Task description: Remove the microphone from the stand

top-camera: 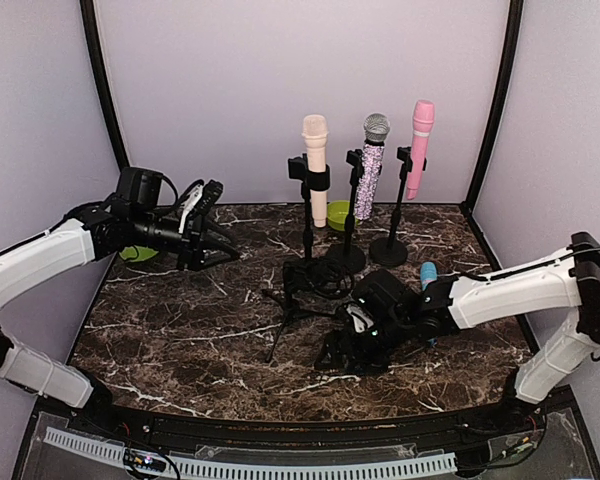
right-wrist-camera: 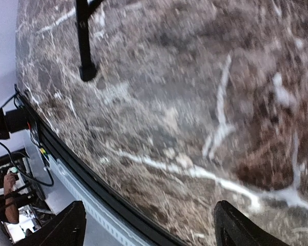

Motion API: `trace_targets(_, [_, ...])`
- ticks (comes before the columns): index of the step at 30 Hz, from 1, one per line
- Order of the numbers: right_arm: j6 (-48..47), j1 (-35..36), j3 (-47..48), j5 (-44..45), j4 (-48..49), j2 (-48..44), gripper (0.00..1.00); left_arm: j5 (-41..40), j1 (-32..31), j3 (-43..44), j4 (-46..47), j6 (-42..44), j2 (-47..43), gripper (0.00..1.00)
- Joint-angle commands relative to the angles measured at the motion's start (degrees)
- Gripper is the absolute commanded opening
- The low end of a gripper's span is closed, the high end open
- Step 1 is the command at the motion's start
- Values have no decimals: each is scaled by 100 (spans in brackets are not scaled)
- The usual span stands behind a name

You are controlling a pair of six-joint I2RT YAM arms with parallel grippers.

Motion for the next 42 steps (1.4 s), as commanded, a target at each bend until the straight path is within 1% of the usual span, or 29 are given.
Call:
trace_targets(1, [109, 294, -620, 364, -888, -659, 87, -37, -418, 397, -253, 205, 318, 49])
trace_targets(4, [282, 422, -897, 528, -1012, -989, 87, -91, -665, 733, -400, 192, 743, 63])
trace_targets(7, [344, 628, -912, 801, -1334, -1139, 87, -257, -910, 983, -516, 191, 1118, 67])
trace_targets(11, [530, 747, -941, 1146, -1378, -1638, 86, -483, -1248, 1012, -424, 390, 1477, 67])
trace_targets(18, [562, 740, -622, 1800, -1502, -2338, 86, -709, -1380, 1304, -541, 629, 2070, 67])
trace_targets(22, [574, 725, -476, 2021, -1524, -2543, 86, -1245, -1422, 1242, -182, 491, 2247, 64])
trace_targets(26, [649, 727, -495, 2200, -1541, -2761, 84, -1440, -1421, 1075, 345, 220, 2266, 64])
trace_targets(30, [666, 690, -539, 2294, -1517, -2925, 83, -1615, -1421, 1074, 378, 166, 2323, 63])
trace_targets(34, [612, 659, -502, 2318, -1505, -2935, 83, -1497, -1404, 627, 427, 344, 2021, 64])
trace_targets(36, [571, 628, -476, 2312, -1481, -2925, 82, -1418, -1405, 552, 290, 449, 1952, 65])
trace_targets(38, [522, 596, -451, 2286, -1444, -2894, 82, -1257, -1395, 608, 235, 519, 1947, 65])
trace_targets(42, [516, 575, -483, 2252, -1330, -2823, 80, -825, -1396, 897, 253, 480, 2116, 61])
